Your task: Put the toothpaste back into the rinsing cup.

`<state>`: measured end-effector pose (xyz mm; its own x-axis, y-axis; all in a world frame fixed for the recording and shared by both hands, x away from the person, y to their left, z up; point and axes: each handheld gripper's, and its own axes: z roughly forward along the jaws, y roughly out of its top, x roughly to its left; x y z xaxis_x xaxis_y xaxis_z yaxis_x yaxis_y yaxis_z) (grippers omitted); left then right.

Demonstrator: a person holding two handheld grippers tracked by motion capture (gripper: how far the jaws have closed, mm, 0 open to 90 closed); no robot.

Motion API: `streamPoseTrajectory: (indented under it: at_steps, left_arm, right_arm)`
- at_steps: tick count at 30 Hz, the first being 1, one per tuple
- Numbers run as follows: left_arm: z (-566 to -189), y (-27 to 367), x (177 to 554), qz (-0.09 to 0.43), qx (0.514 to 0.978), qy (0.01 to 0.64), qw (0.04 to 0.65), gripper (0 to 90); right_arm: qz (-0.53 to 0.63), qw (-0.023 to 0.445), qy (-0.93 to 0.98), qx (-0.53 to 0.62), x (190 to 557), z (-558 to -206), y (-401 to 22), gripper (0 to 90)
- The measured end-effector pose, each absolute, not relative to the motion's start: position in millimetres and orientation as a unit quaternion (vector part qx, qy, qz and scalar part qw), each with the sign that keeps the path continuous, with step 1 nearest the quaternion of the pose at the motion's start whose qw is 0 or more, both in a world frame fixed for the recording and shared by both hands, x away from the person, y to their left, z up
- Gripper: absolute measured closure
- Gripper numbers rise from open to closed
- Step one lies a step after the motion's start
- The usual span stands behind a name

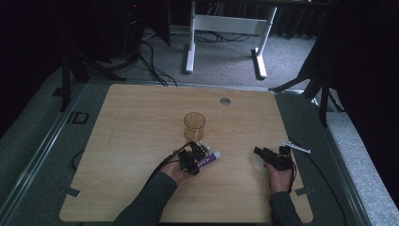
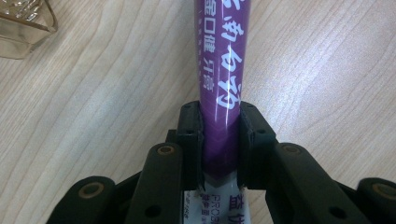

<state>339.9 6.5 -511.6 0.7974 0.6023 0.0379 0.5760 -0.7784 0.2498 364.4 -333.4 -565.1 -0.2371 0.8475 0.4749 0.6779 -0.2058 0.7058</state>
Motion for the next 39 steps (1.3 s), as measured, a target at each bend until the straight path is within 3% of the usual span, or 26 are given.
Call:
streamPoseTrajectory:
  at_steps: [39]
  left_arm:
    - [-457.6,31.0,343.9,0.096,0.918,0.342,0.176,76.1]
  right_arm:
    - [0.479,0.088,0.623,0.612,363.4,-565.1,-332.7,41.4]
